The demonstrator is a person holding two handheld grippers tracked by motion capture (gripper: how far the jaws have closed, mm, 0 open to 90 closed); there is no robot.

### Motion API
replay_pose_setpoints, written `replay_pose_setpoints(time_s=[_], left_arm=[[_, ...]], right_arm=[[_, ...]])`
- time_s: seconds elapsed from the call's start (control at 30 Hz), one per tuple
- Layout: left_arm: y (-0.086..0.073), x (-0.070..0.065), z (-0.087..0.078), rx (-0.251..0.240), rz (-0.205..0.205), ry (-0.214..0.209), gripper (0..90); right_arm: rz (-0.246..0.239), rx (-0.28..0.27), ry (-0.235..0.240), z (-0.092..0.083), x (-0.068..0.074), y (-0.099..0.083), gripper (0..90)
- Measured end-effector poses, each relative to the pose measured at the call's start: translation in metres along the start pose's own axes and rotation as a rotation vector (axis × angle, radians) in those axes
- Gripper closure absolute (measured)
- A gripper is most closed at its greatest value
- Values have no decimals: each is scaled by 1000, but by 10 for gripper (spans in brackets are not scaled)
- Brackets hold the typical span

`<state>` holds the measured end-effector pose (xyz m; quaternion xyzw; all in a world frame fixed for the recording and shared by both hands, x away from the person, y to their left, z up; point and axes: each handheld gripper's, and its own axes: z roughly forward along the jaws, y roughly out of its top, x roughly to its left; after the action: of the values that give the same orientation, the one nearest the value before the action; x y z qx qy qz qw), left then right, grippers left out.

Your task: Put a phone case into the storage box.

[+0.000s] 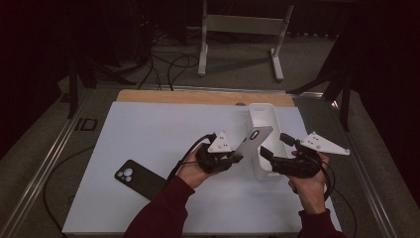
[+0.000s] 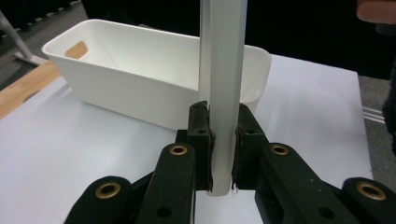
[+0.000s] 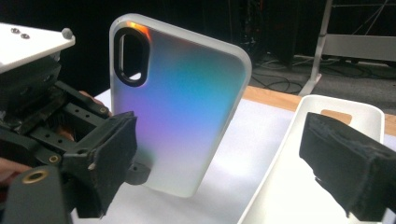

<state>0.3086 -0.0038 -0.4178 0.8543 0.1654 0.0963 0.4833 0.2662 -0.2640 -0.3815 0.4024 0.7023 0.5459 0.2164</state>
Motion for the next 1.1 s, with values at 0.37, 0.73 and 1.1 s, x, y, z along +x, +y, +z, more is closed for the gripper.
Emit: replay_pose_setpoints(time_s=[0.37,0.73,1.1], left_arm=[[0,-3,4,1,-21,45,809],[2,-8,6,-27,-30,35,809],[1,-12,11,-18,-33,6,804]], right_arm=[[55,-34,12,14,15,12,111],[156,-60,-11,28,20,14,127],[163,-77,-40,29,23,12,164]])
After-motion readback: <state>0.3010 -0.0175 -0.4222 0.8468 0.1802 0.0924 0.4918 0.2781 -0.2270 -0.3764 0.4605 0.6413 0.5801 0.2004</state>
